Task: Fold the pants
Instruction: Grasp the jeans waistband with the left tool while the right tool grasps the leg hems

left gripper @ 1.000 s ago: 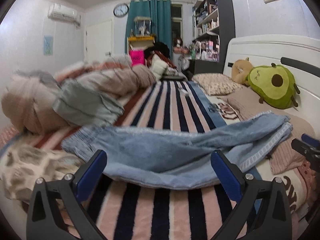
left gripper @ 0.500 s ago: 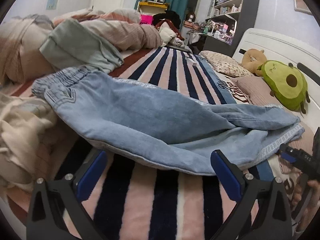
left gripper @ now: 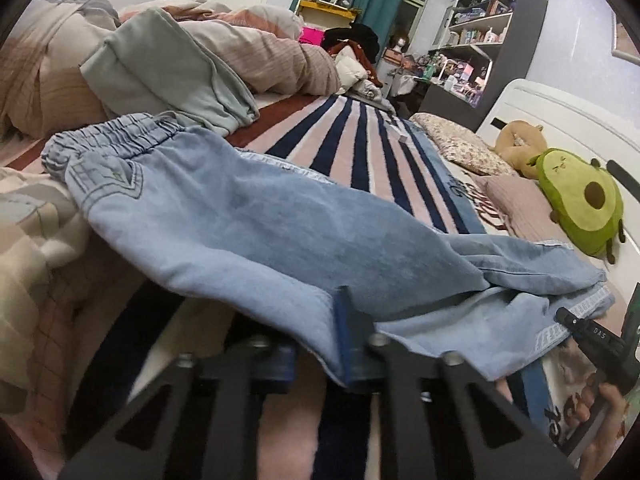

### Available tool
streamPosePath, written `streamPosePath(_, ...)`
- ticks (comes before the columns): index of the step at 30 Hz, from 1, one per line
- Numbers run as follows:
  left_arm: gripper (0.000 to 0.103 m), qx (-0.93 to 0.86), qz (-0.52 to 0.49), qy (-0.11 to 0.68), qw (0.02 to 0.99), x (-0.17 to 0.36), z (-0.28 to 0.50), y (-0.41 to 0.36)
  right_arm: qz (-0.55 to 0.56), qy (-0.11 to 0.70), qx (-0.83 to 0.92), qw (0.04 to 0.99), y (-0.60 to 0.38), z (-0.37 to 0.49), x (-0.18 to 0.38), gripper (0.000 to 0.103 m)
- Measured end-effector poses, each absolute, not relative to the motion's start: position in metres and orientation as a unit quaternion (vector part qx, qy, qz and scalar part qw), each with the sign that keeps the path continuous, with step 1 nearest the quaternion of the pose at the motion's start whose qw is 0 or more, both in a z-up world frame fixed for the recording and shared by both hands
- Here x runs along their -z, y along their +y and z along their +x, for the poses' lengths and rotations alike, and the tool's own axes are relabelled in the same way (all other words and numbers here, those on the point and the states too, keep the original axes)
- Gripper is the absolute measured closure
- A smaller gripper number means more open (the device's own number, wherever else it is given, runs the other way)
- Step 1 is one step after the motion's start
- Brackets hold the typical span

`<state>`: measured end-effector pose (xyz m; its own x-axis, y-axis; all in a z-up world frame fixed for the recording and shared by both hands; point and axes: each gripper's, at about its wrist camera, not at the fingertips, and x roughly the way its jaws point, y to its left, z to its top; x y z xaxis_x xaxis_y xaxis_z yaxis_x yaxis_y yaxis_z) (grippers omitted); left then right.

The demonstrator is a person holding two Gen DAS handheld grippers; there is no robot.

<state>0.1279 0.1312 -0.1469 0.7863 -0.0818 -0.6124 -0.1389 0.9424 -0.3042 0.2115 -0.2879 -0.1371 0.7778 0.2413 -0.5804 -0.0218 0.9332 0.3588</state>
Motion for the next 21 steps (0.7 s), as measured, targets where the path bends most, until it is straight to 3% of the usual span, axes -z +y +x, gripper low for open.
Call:
streamPosePath(13,0.099,0.005,-0.147,0.312,0.939,0.118,0.074,0.124,0.176,0.302,-0.093,0.932,-0.304,0.141,0.102,0.101)
streamPosePath(16,0.097,0.007,-0.145,0.328,0.933,0.123,0.078,0.125,0.186,0.320,-0.103,0.923,-0.307,0.137,0.109,0.097)
streamPosePath(17,0.091,0.009,-0.147,0.333,0.931,0.125,0.080,0.126,0.186,0.323,-0.102,0.922,-0.308,0.138,0.112,0.096)
streamPosePath(18,0.073,0.012,-0.149,0.336,0.930,0.127,0.082,0.126,0.184,0.326,-0.097,0.922,-0.308,0.139,0.114,0.092)
streamPosePath(20,0.051,0.008,-0.151,0.334,0.930,0.131,0.084,0.126,0.185,0.333,-0.087,0.921,-0.312,0.144,0.119,0.046)
streamPosePath(21,0.051,0.006,-0.148,0.331,0.932,0.131,0.085,0.125,0.192,0.330,-0.087,0.920,-0.316,0.147,0.121,0.042)
